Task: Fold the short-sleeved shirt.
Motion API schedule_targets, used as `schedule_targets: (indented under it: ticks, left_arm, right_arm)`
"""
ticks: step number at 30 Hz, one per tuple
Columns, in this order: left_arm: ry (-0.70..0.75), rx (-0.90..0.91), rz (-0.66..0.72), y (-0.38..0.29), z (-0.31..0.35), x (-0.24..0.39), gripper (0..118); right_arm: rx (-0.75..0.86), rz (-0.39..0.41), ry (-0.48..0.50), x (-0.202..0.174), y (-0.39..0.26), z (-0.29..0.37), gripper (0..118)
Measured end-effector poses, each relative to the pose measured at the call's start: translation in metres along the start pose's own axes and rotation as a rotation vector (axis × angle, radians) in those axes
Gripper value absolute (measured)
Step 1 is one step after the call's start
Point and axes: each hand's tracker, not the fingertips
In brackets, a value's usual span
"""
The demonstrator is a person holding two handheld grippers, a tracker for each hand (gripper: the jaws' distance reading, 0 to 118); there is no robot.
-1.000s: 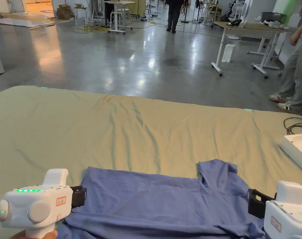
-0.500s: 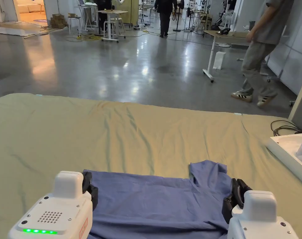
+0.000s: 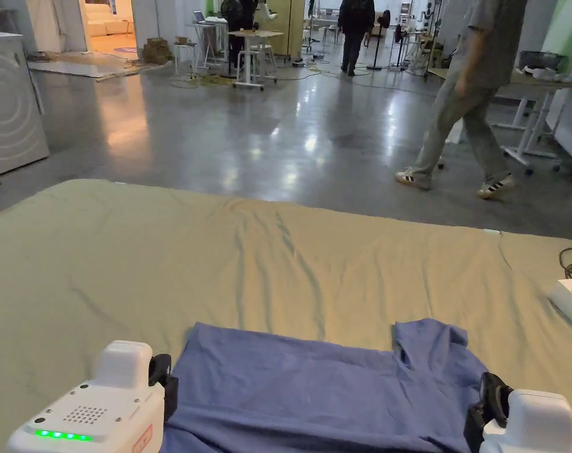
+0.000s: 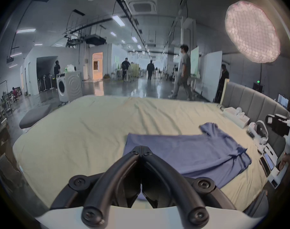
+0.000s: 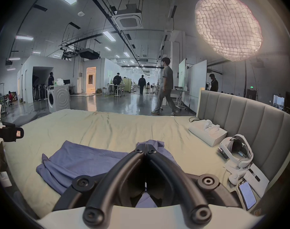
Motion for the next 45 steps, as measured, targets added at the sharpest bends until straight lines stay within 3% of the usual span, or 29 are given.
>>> schedule_targets:
  ticks: [11, 13, 15, 16, 20, 27, 34, 36, 37, 40, 43, 45]
  left_arm:
    - [-0.028, -0.461, 0.128, -0.016, -0.098, -0.069, 3]
    - [-0.006, -0.528, 0.114, -0.018, -0.112, -0.071, 15]
    - [-0.004, -0.579, 0.098, -0.02, -0.124, -0.071, 48]
    - [0.003, -0.6, 0.092, -0.023, -0.127, -0.07, 59]
    - [-0.005, -0.645, 0.101, -0.031, -0.139, -0.069, 68]
    - [0.067, -0.754, 0.098, -0.059, -0.155, -0.068, 68]
    - [0.135, -0.768, 0.035, -0.058, -0.152, -0.051, 68]
    - [0.137, -0.768, 0.009, -0.059, -0.153, -0.048, 62]
    - [0.135, -0.767, -0.001, -0.058, -0.152, -0.046, 56]
    - [0.097, -0.754, 0.005, -0.055, -0.144, -0.044, 21]
    - [0.077, -0.729, 0.018, -0.058, -0.136, -0.05, 4]
    - [0.042, -0.699, 0.08, -0.059, -0.133, -0.059, 4]
  right_arm:
    - [-0.118, 0.027, 0.004, 0.003, -0.017, -0.018, 0]
    - [-0.132, 0.031, 0.004, 0.004, -0.02, -0.02, 0]
    - [-0.145, 0.04, 0.001, 0.005, -0.022, -0.02, 0]
    - [-0.153, 0.044, 0.0, 0.005, -0.023, -0.021, 0]
    - [-0.176, 0.056, -0.01, 0.008, -0.027, -0.023, 0]
    - [-0.211, 0.058, -0.02, 0.012, -0.034, -0.024, 0]
    - [-0.233, 0.05, -0.024, 0.015, -0.039, -0.024, 0]
    - [-0.236, 0.044, -0.026, 0.016, -0.041, -0.023, 0]
    - [-0.24, 0.041, -0.026, 0.016, -0.041, -0.022, 0]
    - [-0.245, 0.039, -0.026, 0.018, -0.044, -0.022, 0]
    - [-0.255, 0.03, -0.024, 0.022, -0.046, -0.023, 0]
    - [-0.27, 0.016, -0.023, 0.026, -0.047, -0.024, 0]
